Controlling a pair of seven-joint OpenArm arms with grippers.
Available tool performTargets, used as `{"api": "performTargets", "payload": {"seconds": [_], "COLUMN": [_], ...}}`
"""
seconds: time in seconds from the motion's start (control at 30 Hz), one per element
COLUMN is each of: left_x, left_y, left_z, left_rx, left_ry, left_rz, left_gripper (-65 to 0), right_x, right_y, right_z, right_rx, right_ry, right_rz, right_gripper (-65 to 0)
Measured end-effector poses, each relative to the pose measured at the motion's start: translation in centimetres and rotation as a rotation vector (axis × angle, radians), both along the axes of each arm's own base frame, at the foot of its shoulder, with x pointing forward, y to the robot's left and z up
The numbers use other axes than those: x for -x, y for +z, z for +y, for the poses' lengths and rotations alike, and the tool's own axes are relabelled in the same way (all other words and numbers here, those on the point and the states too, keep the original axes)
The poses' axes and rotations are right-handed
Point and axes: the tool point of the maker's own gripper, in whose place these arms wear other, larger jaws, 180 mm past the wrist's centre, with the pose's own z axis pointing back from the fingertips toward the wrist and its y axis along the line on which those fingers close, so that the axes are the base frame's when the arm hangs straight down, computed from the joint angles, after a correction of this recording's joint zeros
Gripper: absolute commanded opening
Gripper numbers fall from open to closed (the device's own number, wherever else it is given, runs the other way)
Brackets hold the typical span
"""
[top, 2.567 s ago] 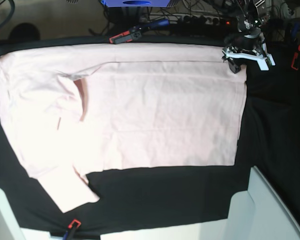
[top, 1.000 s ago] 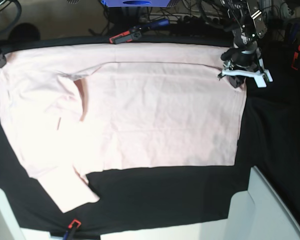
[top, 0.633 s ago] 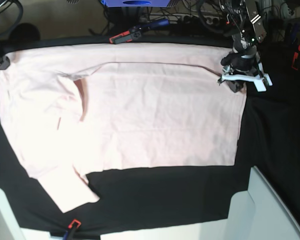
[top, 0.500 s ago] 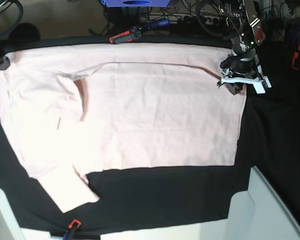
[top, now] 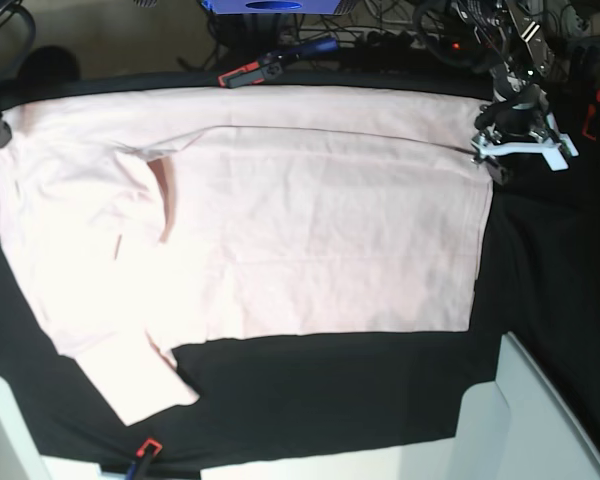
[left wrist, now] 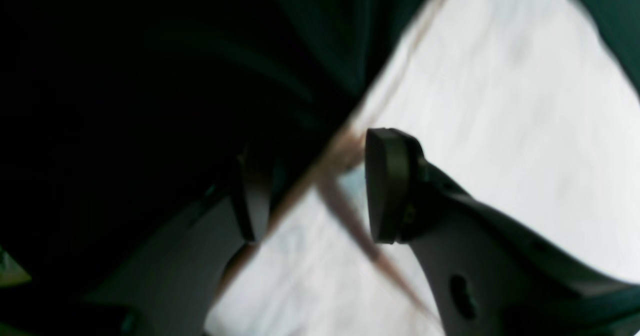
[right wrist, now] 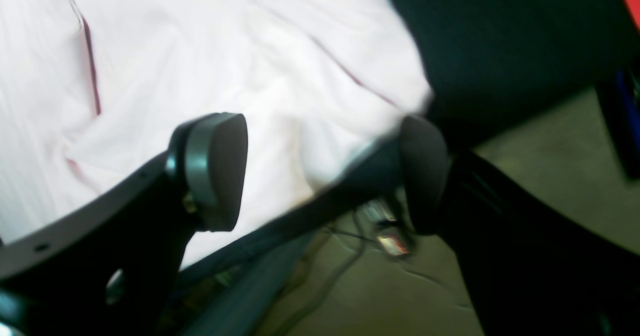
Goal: Fold the T-shirt properly
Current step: 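Move both grippers down the shirt sides and grasp the side edges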
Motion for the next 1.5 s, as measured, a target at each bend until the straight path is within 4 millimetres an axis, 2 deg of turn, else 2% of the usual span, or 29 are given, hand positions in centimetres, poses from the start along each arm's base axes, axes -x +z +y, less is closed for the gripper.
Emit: {"api": "performTargets", "payload": {"seconds": [0.03, 0.13, 0.27, 0.4, 0.5, 0.67, 0.77, 0.97, 1.2, 1.43, 1.5], "left_x": [-0.4, -1.8, -3.4, -4.8, -5.2, -4.7, -4.9, -4.4, -3.6, -4.2, -4.2], "left_y": [0.6, 2.3, 3.7, 3.8, 3.4, 3.2, 3.5, 3.3, 2.5, 4.1, 4.1], "left_z": [0.1, 0.0, 0.5, -0.1, -1.0, -0.8, -0.4, -0.2, 0.9, 1.3, 1.1], "left_rx": [-0.011, -0.033, -0.100, -0.294, -0.376, -0.346, -0.358, -0.360, -0.348, -0.386, -0.383], "left_ry": [-0.004, -0.022, -0.049, -0.210, -0.289, -0.276, -0.271, -0.277, -0.293, -0.295, -0.302], "left_rz": [-0.017, -0.060, -0.075, 0.039, 0.092, 0.088, 0.083, 0.097, 0.191, 0.161, 0.160], "left_gripper": [-35.1, -35.3, -35.4, -36.1, -36.1, -36.1, -36.1, -36.1, -36.1, -36.1, -36.1], "right_x": [-1.1, -6.2, -11.8, -17.3, -19.6, -20.9, -21.9, -20.1, -19.9, -18.9, -18.9], "right_y": [0.4, 2.3, 4.4, 4.0, 2.8, 0.9, 0.2, -2.5, -2.7, -2.0, -2.1], "right_z": [0.1, -0.3, 0.6, 0.4, -0.2, 0.4, 0.6, 0.5, 0.1, -3.5, -3.5], "right_rx": [0.012, 0.088, 0.149, 0.105, 0.081, 0.066, 0.052, 0.091, 0.103, 0.177, 0.177], "right_ry": [0.046, 0.127, 0.276, 0.304, 0.266, 0.292, 0.233, 0.225, 0.204, 0.150, 0.149], "right_rz": [-0.003, -0.099, -0.169, -0.192, -0.183, -0.173, -0.213, -0.169, -0.183, -0.147, -0.146], "right_gripper": [-19.4, -19.4, -18.1, -14.7, -14.4, -14.2, -14.2, -14.1, -14.2, -14.2, -14.2]}}
